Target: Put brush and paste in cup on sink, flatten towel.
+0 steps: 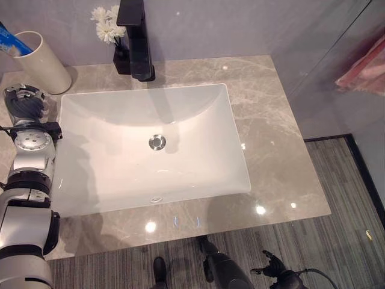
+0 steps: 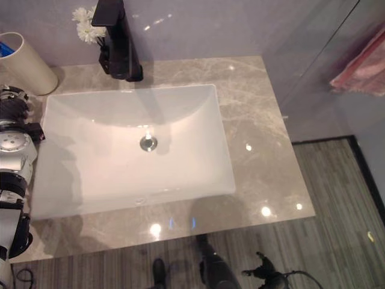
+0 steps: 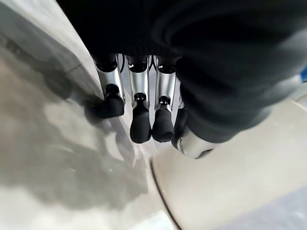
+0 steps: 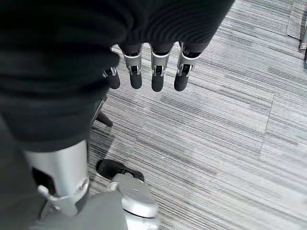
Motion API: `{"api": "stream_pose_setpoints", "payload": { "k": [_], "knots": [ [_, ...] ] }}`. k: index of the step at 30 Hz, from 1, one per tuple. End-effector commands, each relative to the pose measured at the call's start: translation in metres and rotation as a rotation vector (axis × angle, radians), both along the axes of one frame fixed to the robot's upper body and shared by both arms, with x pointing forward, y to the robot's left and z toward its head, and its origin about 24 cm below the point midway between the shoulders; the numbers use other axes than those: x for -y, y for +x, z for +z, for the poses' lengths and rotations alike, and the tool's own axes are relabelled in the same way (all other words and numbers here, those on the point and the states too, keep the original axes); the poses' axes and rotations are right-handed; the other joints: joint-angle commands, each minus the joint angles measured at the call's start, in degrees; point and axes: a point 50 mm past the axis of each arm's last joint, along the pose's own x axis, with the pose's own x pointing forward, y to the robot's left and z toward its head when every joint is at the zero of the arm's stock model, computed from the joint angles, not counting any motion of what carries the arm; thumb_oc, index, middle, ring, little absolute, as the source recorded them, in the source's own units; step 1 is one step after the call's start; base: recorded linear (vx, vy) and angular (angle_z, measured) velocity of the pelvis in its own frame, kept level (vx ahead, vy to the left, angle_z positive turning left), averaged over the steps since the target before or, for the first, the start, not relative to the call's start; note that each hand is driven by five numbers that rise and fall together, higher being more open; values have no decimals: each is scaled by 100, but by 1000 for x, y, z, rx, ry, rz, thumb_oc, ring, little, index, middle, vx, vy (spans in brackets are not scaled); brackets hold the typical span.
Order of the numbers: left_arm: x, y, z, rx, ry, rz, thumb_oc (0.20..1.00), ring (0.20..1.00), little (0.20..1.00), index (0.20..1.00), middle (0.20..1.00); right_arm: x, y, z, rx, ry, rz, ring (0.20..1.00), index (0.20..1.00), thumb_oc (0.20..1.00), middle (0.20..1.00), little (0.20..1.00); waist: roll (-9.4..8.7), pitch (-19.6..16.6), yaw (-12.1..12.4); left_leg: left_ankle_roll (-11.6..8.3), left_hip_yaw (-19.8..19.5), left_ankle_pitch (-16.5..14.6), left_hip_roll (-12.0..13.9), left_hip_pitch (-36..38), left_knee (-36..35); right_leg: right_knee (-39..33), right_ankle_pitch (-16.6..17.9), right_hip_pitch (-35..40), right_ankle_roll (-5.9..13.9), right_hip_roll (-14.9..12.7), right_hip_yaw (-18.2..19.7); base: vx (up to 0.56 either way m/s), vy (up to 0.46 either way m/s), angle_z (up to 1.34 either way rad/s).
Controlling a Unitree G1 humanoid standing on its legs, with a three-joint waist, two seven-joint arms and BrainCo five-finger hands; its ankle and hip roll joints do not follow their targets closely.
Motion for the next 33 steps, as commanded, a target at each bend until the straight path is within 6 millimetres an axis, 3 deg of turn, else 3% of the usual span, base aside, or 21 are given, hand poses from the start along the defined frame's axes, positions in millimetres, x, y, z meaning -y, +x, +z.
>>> {"api": "stream_pose_setpoints", "payload": {
  "k": [1,7,8,10,14,20,23,25,33],
  "knots": [
    [-9,-6,22,48,39,56,200,200,200,200,200,17,-6,2,-4,-41,-37,1000,1000,1000,1000,1000,114,357,68,135,170,-86,-254,851,50,156,96,-132,463,15,167,0,0,0],
    [-12,-8,30,33,76,67,200,200,200,200,200,18,-8,3,-7,-39,-35,1000,1000,1000,1000,1000,130,356,46,118,158,-49,-232,821,50,173,75,-172,453,31,162,0,0,0],
    [-17,-12,43,49,109,82,200,200,200,200,200,19,-1,7,30,-26,-34,1000,1000,1000,1000,1000,118,393,34,96,170,12,-201,741,50,228,58,-280,442,76,131,0,0,0],
    [-17,-13,52,72,122,69,200,200,200,200,200,21,-1,8,37,-23,-42,1000,1000,1000,1000,1000,115,423,36,81,171,43,-176,679,50,276,43,-355,431,98,111,0,0,0],
    [-16,-13,53,68,149,44,200,200,200,200,200,22,-3,8,39,-21,-47,1000,1000,1000,1000,1000,95,416,33,60,151,60,-152,607,50,295,25,-415,423,111,100,0,0,0],
    [3,-2,61,52,270,-25,200,200,200,200,200,24,-1,10,53,-26,-41,1000,1000,1000,1000,1000,101,428,12,35,129,100,-136,529,50,287,2,-485,406,141,96,-1,-5,1],
    [18,3,75,104,336,-84,200,200,200,200,200,26,6,14,89,-24,-38,1000,1000,1000,1000,1000,100,445,4,20,126,137,-114,460,50,290,16,-560,402,161,89,0,0,0],
    [28,5,87,49,514,-100,200,200,200,200,200,27,6,16,102,-26,-24,1000,1000,1000,1000,1000,90,441,-4,0,126,161,-92,383,50,231,55,-575,424,151,67,0,0,0],
    [53,13,75,-49,743,-201,200,200,200,200,200,30,8,19,126,-43,1,1000,1000,1000,1000,1000,140,425,-25,-2,76,112,-117,333,50,252,18,-612,435,80,3,2,3,0]
  ]
}}
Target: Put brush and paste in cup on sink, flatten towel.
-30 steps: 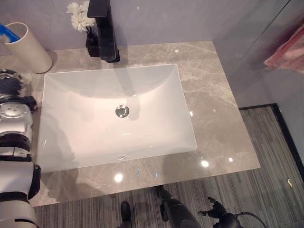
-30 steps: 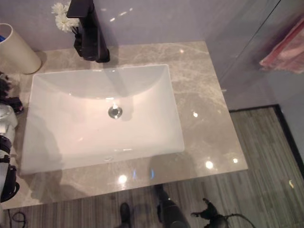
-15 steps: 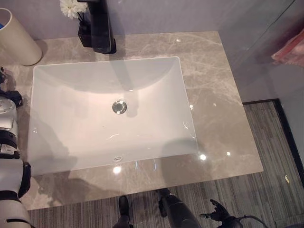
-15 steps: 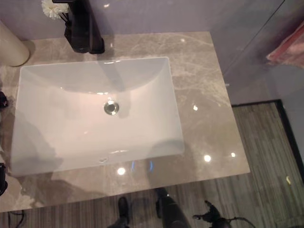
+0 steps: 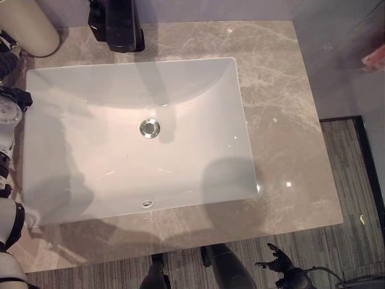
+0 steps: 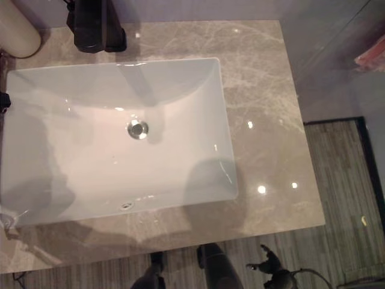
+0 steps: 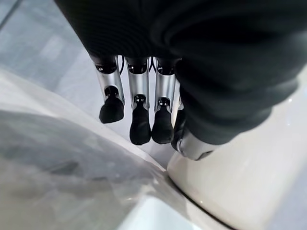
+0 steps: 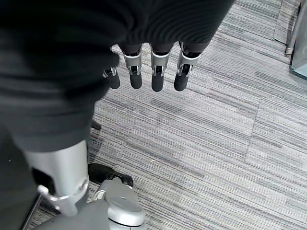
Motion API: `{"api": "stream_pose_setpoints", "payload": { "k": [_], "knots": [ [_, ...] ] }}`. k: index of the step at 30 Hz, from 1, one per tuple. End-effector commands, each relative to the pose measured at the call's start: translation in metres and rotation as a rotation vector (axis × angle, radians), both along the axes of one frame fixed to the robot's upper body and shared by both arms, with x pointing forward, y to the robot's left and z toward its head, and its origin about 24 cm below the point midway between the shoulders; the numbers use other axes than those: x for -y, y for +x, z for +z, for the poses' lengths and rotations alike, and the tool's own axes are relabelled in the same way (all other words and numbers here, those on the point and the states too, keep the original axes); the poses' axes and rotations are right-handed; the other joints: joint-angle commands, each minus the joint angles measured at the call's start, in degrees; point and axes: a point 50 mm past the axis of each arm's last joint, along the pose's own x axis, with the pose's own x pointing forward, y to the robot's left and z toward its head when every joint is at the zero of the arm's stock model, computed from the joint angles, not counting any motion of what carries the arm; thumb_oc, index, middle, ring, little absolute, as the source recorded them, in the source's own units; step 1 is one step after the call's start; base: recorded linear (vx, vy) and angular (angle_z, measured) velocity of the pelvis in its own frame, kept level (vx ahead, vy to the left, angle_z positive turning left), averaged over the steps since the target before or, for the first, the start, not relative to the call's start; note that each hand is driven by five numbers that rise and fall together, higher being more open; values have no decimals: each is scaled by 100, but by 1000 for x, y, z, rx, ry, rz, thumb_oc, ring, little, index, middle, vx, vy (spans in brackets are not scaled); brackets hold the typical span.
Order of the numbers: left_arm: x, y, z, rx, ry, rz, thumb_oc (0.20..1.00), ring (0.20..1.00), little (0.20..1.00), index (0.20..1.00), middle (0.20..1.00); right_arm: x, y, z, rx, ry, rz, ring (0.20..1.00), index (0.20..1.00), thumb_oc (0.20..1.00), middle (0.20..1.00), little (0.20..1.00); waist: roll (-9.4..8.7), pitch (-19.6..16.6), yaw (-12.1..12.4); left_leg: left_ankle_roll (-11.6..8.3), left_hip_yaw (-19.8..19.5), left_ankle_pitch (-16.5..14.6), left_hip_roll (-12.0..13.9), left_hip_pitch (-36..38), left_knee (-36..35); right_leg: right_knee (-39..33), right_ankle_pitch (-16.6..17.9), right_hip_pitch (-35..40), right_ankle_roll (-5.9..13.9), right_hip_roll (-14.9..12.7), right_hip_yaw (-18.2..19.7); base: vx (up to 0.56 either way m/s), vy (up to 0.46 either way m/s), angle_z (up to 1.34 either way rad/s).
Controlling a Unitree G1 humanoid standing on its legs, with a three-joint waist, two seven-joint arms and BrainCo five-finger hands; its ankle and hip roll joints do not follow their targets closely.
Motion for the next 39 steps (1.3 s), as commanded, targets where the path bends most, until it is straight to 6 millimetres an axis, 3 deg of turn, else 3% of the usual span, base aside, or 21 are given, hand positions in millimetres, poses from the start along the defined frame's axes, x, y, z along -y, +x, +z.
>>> {"api": "stream_pose_setpoints", "payload": {
  "k": [1,14,21,22,26,29,36,39],
  "knots": [
    [23,10,-15,-60,126,-91,200,200,200,200,200,17,1,8,31,-54,-5,1000,1000,1000,1000,1000,114,96,-87,119,95,75,-274,904,49,250,-12,-61,521,-59,64,0,0,0],
    [31,17,-41,-82,59,-111,200,200,200,200,200,17,0,6,15,-66,4,1000,1000,1000,1000,1000,91,62,-87,157,94,-95,-331,1060,49,214,4,128,538,-135,11,-4,8,1],
    [33,12,-77,-87,-23,-87,200,200,200,200,200,21,-9,1,-45,-92,-30,1000,1000,1000,1000,1000,43,-62,45,228,32,-272,-400,1384,49,226,-26,511,557,-248,-71,2,7,2],
    [30,5,-101,-103,-92,-87,200,200,200,200,200,22,-17,-3,-84,-98,-38,1000,1000,1000,1000,1000,56,-145,109,267,-36,-338,-427,1558,49,219,-54,741,558,-309,-111,10,35,12],
    [26,-3,-114,-109,-124,-77,200,200,200,200,200,23,-20,-4,-101,-98,-46,1000,1000,1000,1000,1000,85,-211,161,296,-112,-362,-457,1674,49,197,-81,923,567,-363,-140,-13,43,13],
    [25,-21,-141,-106,-213,-92,200,200,200,200,200,20,-24,-7,-122,-85,-60,1000,1000,1000,1000,1000,112,-364,307,367,-234,-388,-532,1826,49,180,-114,1168,581,-432,-189,-38,75,15],
    [46,-72,-169,-48,-337,-251,200,200,200,200,200,15,-24,-11,-150,-54,-89,1000,1000,1000,1000,1000,103,-531,604,572,-412,-426,-719,2017,49,222,-55,1475,665,-581,-162,-87,88,15],
    [53,-100,-171,-54,-347,-330,200,200,200,200,200,13,-27,-13,-174,-47,-96,1000,1000,1000,1000,1000,76,-593,740,686,-455,-447,-839,2136,49,292,13,1593,722,-679,-105,-97,118,12]
  ]
}}
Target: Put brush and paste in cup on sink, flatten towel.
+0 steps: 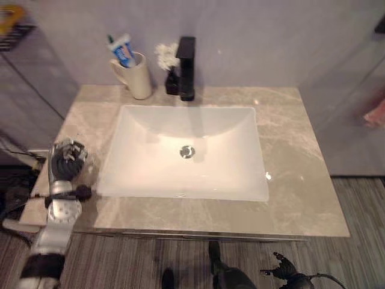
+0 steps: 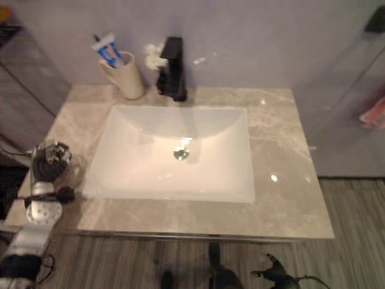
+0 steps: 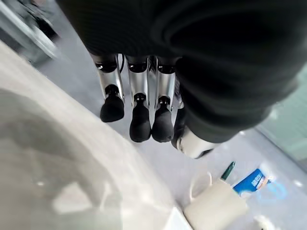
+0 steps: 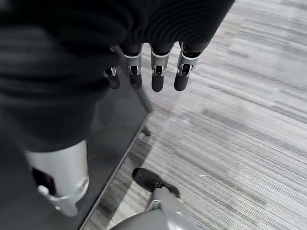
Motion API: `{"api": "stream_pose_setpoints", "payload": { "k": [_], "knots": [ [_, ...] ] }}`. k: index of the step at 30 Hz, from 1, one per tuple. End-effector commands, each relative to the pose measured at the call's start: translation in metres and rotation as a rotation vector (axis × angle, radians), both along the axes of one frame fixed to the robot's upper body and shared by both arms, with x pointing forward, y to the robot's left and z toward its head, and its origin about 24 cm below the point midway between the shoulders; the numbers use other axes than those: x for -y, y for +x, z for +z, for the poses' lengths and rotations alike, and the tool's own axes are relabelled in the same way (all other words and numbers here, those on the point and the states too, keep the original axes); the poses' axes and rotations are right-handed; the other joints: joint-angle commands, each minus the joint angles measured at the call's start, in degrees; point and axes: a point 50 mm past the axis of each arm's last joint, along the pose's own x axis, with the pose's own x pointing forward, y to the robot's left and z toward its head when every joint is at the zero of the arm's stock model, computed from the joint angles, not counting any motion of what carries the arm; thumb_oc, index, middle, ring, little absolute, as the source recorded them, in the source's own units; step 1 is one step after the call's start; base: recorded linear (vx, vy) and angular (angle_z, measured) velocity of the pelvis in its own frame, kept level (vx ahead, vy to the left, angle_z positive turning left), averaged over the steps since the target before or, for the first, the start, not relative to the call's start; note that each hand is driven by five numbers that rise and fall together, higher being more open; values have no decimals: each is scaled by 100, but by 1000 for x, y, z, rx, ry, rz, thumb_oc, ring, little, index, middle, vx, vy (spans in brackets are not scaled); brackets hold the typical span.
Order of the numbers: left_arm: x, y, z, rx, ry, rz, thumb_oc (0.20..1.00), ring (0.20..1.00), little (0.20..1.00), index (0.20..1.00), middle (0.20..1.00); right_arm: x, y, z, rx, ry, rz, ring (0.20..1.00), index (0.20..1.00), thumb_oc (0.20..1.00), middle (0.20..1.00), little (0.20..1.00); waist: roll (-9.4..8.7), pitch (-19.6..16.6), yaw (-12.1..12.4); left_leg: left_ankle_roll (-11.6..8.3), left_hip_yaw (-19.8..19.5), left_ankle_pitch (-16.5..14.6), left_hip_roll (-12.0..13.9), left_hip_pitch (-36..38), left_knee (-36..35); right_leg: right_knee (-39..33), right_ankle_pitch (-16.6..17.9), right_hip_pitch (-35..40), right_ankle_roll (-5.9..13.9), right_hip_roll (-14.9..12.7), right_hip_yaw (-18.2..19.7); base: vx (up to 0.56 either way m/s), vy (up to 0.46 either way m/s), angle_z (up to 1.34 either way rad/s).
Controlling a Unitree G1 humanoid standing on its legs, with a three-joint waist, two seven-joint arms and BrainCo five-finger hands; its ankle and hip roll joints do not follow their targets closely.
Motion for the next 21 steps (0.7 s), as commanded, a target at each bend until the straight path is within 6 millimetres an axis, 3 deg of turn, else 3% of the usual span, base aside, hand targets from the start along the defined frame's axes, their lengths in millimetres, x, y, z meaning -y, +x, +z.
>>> {"api": "stream_pose_setpoints", "payload": {
  "k": [1,3,6,13,18,19,20,21],
  "knots": [
    [0,-4,44,184,10,-101,200,200,200,200,200,4,-6,-2,-42,-15,-9,1000,1000,1000,1000,1000,-77,-143,-67,531,139,-429,-599,550,62,299,336,-287,555,-300,458,-120,132,5],
    [-1,-24,41,187,-31,-127,200,200,200,200,200,4,-9,-4,-69,-15,-15,1000,1000,1000,1000,1000,-113,-174,23,603,106,-437,-697,608,62,314,444,-214,610,-401,483,-121,109,10],
    [2,-38,41,219,-128,-176,200,200,200,200,200,1,-9,-6,-76,-8,-30,1000,1000,1000,1000,1000,-153,-184,106,673,71,-416,-799,641,62,323,589,-198,652,-485,504,-97,67,3],
    [1,-58,22,126,-228,-218,200,200,200,200,200,-3,-12,-8,-96,0,-14,1000,1000,1000,1000,1000,-253,-126,230,822,104,-389,-982,754,62,356,809,-215,738,-599,567,-90,57,-4],
    [-10,-93,-42,-90,-434,-46,200,200,200,200,200,2,-22,-9,-116,-17,-45,1000,1000,1000,1000,1000,-315,-13,245,959,165,-385,-1133,885,63,481,1051,-243,817,-716,624,-67,55,-5],
    [-12,-103,-65,-144,-515,58,325,325,325,325,325,4,-24,-9,-114,-16,-62,1000,1000,1000,1000,1000,-327,13,215,978,183,-373,-1160,900,64,485,1126,-249,835,-735,662,-64,47,-23],
    [-10,-111,-85,-177,-612,133,536,536,536,536,536,5,-27,-9,-118,-18,-79,1000,1000,1000,1000,1000,-327,49,155,991,213,-351,-1177,897,68,509,1226,-279,854,-755,736,-66,41,-21],
    [-8,-110,-86,-200,-602,109,624,624,624,624,624,6,-26,-9,-118,-21,-81,1000,1000,1000,1000,1000,-309,76,136,1000,232,-344,-1169,897,71,524,1205,-293,851,-746,753,-90,54,-6]
  ]
}}
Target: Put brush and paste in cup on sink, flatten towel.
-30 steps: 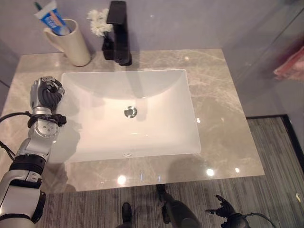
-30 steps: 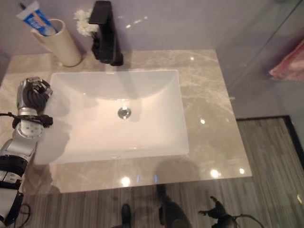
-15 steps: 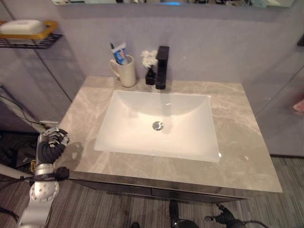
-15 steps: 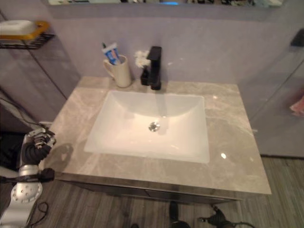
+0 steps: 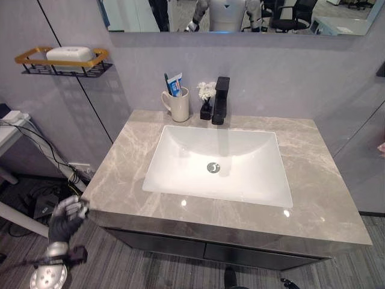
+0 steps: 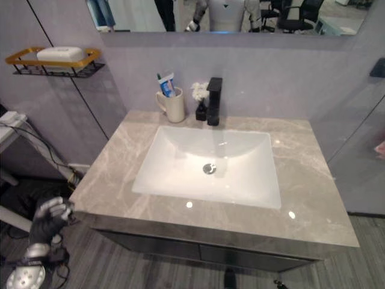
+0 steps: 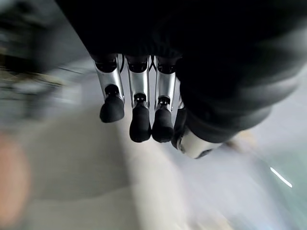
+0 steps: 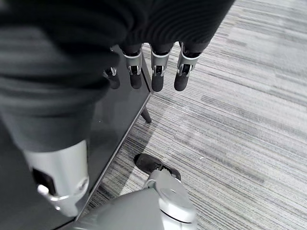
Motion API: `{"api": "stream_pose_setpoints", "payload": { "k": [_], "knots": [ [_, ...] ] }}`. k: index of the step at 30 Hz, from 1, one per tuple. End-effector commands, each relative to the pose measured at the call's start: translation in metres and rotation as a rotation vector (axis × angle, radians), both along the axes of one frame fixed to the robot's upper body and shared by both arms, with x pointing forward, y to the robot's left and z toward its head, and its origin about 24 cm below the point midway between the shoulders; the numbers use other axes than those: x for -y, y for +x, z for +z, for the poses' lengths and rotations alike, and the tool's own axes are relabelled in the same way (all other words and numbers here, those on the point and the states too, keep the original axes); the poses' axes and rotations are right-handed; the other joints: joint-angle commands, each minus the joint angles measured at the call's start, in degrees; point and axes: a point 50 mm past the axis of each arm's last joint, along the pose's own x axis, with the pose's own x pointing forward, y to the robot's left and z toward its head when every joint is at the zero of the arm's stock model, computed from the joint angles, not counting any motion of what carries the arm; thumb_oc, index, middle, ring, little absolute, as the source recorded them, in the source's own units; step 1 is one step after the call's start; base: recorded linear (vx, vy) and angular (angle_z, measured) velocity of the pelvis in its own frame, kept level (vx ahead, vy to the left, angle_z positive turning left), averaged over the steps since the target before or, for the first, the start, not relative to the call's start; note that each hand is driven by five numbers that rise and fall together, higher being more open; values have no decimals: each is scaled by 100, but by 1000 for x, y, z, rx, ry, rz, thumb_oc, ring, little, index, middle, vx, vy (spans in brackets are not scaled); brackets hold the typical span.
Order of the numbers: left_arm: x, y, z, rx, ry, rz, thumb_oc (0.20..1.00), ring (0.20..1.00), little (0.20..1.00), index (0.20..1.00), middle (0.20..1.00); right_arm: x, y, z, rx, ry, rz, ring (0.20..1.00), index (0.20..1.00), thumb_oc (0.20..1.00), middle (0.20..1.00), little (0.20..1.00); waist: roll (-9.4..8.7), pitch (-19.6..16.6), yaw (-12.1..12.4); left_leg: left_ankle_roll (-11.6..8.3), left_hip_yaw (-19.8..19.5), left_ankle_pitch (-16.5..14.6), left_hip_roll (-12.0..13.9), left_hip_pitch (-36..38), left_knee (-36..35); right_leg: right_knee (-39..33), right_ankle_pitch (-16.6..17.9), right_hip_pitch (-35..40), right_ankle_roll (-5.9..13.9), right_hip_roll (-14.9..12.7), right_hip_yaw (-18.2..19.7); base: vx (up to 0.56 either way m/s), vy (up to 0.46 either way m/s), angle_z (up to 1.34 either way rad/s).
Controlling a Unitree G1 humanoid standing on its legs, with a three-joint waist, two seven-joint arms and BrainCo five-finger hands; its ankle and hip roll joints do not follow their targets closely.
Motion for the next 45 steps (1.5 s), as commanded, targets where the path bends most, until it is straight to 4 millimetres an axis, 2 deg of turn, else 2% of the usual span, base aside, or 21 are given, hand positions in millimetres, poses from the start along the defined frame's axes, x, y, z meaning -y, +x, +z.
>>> {"api": "stream_pose_setpoints", "payload": {
  "k": [1,2,4,5,6,9,10,13,18,19,20,23,25,26,28,32,33,39,42,43,45],
  "knots": [
    [-7,3,11,-17,39,-17,1000,1000,1000,1000,1000,1,23,4,39,-21,16,1000,1000,1000,1000,1000,-143,249,-178,418,132,-299,-414,148,53,393,1161,-938,226,-35,467,-109,75,-4],
    [-7,-3,-3,-124,65,-43,1000,1000,1000,1000,1000,2,24,5,44,-26,11,1000,1000,1000,1000,1000,-104,303,-240,430,186,-274,-407,129,64,601,1073,-1014,199,53,539,-161,102,-6],
    [1,-13,-32,-292,67,-75,1000,1000,1000,1000,1000,2,16,3,25,-28,-15,1000,1000,1000,1000,1000,2,363,-272,422,356,-243,-310,61,100,971,417,-1012,27,201,244,-139,83,-8],
    [5,-20,-47,-381,56,-90,1000,1000,1000,1000,1000,2,15,2,15,-27,-13,1000,1000,1000,1000,1000,23,358,-280,420,403,-222,-286,32,102,1114,258,-983,-13,231,125,-66,36,-13],
    [5,-20,-47,-380,56,-90,1000,1000,1000,1000,1000,2,15,2,15,-27,-13,1000,1000,1000,1000,1000,13,350,-277,420,407,-211,-296,13,106,1106,272,-999,-13,223,132,-71,27,-17],
    [20,-32,-77,-531,-51,-119,1000,1000,1000,1000,1000,4,9,1,-27,-35,6,1000,1000,1000,1000,1000,99,331,-292,421,617,-72,-154,-150,114,1745,-168,-945,-132,326,-132,-106,34,-38],
    [31,-35,-91,-650,-11,-261,1000,1000,1000,1000,1000,9,12,3,-29,-53,8,1000,1000,1000,1000,1000,212,346,-249,426,880,40,-18,-312,112,2329,-525,-913,-209,175,-599,-157,54,-72],
    [51,-33,-98,-753,99,-531,1000,1000,1000,1000,1000,20,13,7,-33,-87,-1,1000,1000,1000,1000,1000,299,303,-257,434,1159,75,53,-405,73,2771,-760,-741,-192,100,-710,-88,49,-73],
    [70,-15,-95,-747,200,-725,1000,1000,1000,1000,1000,25,16,9,-19,-100,-23,1000,1000,1000,1000,1000,289,178,-193,488,1643,28,96,-503,177,2847,-723,-258,-122,-155,-889,-47,-8,-85],
    [74,-8,-95,-743,237,-763,1000,1000,1000,1000,1000,24,17,9,-13,-93,-41,1000,1000,1000,1000,1000,263,161,-152,514,1819,-30,103,-540,270,2866,-698,-153,-93,-249,-1027,33,-72,-105],
    [79,-8,-102,-785,264,-793,1000,1000,1000,1000,1000,20,18,7,-9,-79,-53,1000,1000,1000,1000,1000,174,60,-136,517,1979,-224,59,-527,346,2652,-748,125,46,-324,-1118,44,-87,-94],
    [80,-4,-108,-806,291,-762,1000,1000,1000,1000,1000,12,26,6,14,-53,-47,1000,1000,1000,1000,1000,96,-28,84,461,2604,-269,214,-675,484,2093,-846,405,46,-386,-1714,-18,-123,-187],
    [80,-1,-106,-795,296,-748,1000,1000,1000,1000,1000,10,26,5,13,-49,-45,1000,1000,1000,1000,1000,105,-42,153,425,2739,-235,281,-701,517,2014,-886,400,44,-405,-1896,-27,-120,-160],
    [78,-3,-110,-818,306,-737,1000,1000,1000,1000,1000,7,26,4,12,-40,-39,1000,1000,1000,1000,1000,108,-34,219,370,3005,-229,412,-697,545,1953,-925,360,-9,-484,-2357,-16,-182,-125],
    [77,-5,-114,-850,304,-711,1000,1000,1000,1000,1000,7,19,3,-2,-39,-43,1000,1000,1000,1000,1000,85,-10,116,318,3126,-183,512,-603,481,1814,-881,270,30,-362,-2283,-10,-243,-49],
    [82,-5,-117,-860,301,-714,1000,1000,1000,1000,1000,12,5,2,-40,-53,-71,1000,1000,1000,1000,1000,89,-27,38,148,3310,-33,679,-657,494,1287,-1038,444,-90,-71,-2183,-25,-185,-54],
    [83,-4,-119,-869,303,-713,1000,1000,1000,1000,1000,15,-1,2,-63,-67,-69,1000,1000,1000,1000,1000,79,-29,8,31,3404,92,777,-714,514,974,-1119,524,-171,88,-2092,-24,-223,-24],
    [86,6,-119,-867,353,-741,1000,1000,1000,1000,1000,25,-7,5,-72,-94,-81,1000,1000,1000,1000,1000,58,32,-74,-250,3354,405,990,-863,532,401,-1125,708,-323,425,-1816,-29,-182,-27],
    [89,21,-116,-837,386,-731,1000,1000,1000,1000,1000,32,5,10,-25,-120,-67,1000,1000,1000,1000,1000,23,145,-59,-414,2678,485,970,-1134,699,87,-1059,728,-397,584,-1496,-54,-169,-16],
    [89,21,-116,-836,387,-731,1000,1000,1000,1000,1000,32,5,10,-24,-120,-68,1000,1000,1000,1000,1000,23,148,-61,-416,2675,479,972,-1141,711,85,-1059,728,-398,585,-1497,-27,-103,-24],
    [89,26,-114,-822,389,-721,1000,1000,1000,1000,1000,31,13,11,-1,-113,-51,1000,1000,1000,1000,1000,-11,207,-6,-418,2184,359,901,-1260,938,124,-1070,689,-445,605,-1347,-62,-82,-46]
  ]
}}
